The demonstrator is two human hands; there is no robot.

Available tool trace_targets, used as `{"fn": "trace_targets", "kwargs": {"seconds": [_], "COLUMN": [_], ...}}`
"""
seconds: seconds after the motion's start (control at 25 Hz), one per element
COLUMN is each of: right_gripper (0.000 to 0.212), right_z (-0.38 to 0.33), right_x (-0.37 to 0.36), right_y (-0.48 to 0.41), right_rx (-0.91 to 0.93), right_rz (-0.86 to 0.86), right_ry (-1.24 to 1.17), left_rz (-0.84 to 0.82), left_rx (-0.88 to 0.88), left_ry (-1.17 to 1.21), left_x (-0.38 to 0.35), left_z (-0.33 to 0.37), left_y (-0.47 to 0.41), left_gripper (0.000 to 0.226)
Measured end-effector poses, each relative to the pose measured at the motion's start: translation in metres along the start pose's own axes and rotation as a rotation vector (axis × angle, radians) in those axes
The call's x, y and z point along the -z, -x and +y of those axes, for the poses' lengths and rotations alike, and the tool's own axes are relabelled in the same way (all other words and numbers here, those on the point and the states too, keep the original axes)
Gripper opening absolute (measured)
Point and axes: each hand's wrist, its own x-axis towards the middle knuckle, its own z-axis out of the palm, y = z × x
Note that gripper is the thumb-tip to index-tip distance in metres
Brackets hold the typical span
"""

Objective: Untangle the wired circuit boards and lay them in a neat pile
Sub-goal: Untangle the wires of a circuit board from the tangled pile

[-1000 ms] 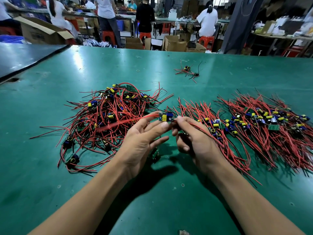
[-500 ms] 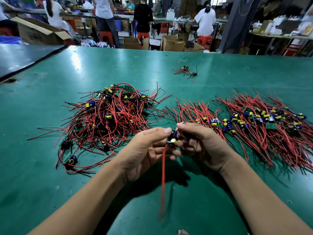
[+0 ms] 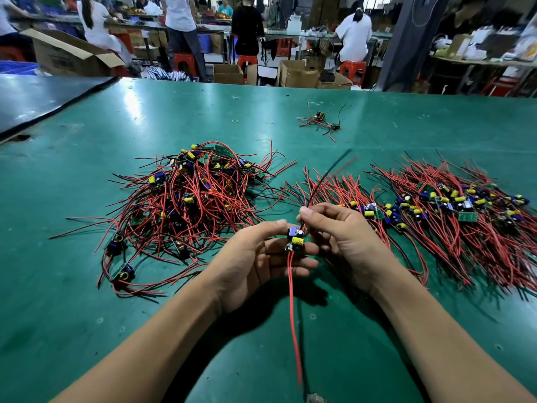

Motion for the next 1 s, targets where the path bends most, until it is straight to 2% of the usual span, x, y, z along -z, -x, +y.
{"fn": "trace_targets", "kwargs": {"seconds": [0.12, 0.2, 0.32, 0.52, 0.68, 0.8, 1.0], "right_gripper": [0.028, 0.021, 0.016, 0.031, 0.028, 0.031, 0.029], "right_z": [0.004, 0.006, 0.008, 0.012, 0.011, 0.008, 0.001], "right_x": [-0.002, -0.002, -0.002, -0.002, -0.001, -0.002, 0.003], "right_y": [0.001, 0.001, 0.002, 0.004, 0.002, 0.000, -0.009], "right_rx": [-0.019, -0.030, 0.003, -0.030, 0.035, 0.036, -0.027], "right_rz": [-0.035, -0.057, -0.075, -0.128, -0.067, 0.031, 0.194], "right_ry": [0.073, 0.064, 0.105, 0.084, 0.196, 0.197, -0.115], "left_rz": [0.072, 0.114, 0.158, 0.178, 0.196, 0.182, 0.116], "left_rx": [-0.065, -0.078, -0.101, -0.172, -0.236, -0.241, -0.221], "left_ry": [-0.101, -0.141, -0.194, -0.290, -0.398, -0.389, -0.430], "left_x": [-0.001, -0.001, 0.001, 0.001, 0.004, 0.004, 0.004], "left_z": [-0.006, -0.007, -0.009, -0.014, -0.015, -0.014, -0.016], "left_y": [0.000, 0.000, -0.001, -0.001, -0.002, -0.003, -0.002], "left_gripper": [0.020, 0.011, 0.021, 0.024, 0.019, 0.021, 0.020]}}
